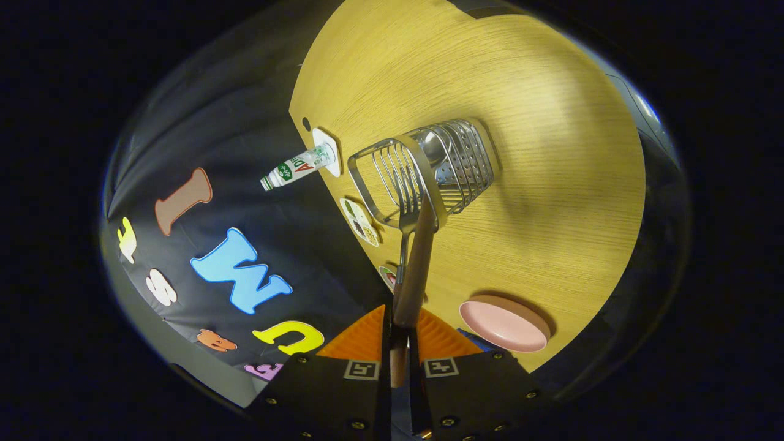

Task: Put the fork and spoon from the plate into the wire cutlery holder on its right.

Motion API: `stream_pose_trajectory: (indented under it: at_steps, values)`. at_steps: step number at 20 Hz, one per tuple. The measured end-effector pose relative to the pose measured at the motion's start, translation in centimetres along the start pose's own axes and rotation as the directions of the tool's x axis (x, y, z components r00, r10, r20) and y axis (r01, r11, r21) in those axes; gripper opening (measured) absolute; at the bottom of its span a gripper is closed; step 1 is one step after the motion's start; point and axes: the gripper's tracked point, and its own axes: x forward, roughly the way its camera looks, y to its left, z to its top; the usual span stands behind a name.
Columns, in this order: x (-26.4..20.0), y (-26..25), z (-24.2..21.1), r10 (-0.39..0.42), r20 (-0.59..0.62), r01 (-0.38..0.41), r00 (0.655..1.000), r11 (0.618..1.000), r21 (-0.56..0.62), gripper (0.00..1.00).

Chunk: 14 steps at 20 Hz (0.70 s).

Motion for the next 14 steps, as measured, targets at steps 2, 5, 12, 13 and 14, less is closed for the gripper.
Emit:
stream_pose_trajectory:
  at_steps: [2, 5, 12, 13, 14]
  values:
    - [-0.3, 0.4, 0.0, 0.014, -0.004, -0.014, 1.0, 1.0, 0.0, 0.15]
    - [-0.3, 1.2, -0.3, 0.036, -0.007, -0.036, 0.999, 0.999, -0.007, 0.2]
    - [-0.1, 1.3, -1.2, 0.036, -0.022, -0.036, 0.999, 0.999, -0.021, 0.21]
    - [-0.1, 1.3, -1.1, 0.035, -0.019, -0.036, 0.999, 0.999, -0.022, 0.21]
    - [-0.1, 1.3, -1.0, 0.033, -0.015, -0.034, 0.999, 0.999, -0.024, 0.21]
